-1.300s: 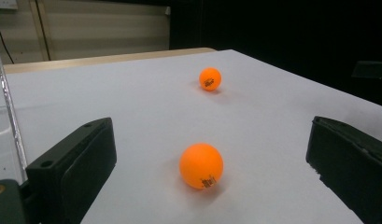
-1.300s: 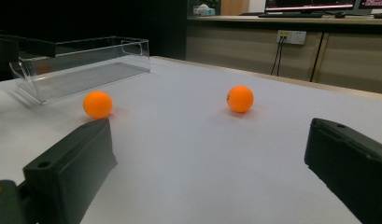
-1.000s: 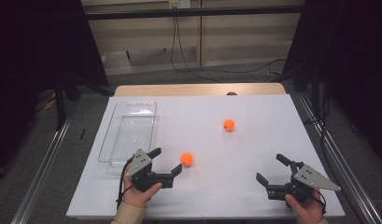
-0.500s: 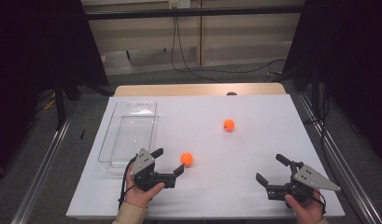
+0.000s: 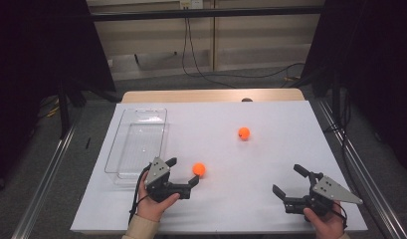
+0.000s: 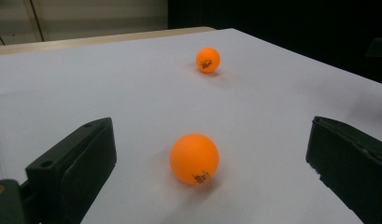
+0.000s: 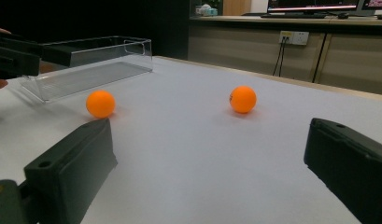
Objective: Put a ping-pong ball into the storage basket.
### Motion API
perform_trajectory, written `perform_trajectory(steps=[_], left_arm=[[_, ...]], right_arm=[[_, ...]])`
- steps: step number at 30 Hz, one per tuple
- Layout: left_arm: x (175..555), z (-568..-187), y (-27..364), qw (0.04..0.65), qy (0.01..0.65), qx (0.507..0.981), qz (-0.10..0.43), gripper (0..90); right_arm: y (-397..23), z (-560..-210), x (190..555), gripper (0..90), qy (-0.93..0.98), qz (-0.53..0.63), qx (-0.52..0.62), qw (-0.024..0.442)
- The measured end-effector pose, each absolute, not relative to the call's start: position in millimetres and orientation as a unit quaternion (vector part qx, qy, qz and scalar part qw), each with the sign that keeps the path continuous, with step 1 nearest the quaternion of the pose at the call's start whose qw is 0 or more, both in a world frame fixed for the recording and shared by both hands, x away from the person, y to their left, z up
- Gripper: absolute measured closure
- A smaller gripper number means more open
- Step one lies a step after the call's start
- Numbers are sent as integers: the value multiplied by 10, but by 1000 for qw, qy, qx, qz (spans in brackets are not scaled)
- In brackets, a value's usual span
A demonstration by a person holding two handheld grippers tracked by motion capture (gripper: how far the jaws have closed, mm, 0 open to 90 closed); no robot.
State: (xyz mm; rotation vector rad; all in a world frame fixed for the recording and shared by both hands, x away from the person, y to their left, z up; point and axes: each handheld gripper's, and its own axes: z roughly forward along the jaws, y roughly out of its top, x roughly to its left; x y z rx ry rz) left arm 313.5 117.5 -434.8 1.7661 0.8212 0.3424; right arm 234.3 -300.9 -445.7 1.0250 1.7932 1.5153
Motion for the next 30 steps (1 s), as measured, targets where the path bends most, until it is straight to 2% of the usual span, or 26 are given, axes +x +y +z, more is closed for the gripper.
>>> perform_trajectory(steps=[30], left_arm=[[3171,-4353,1073,531,356,756,143,17]], right_arm=[[-3005,-4455,2337,13,672,566,382,287]])
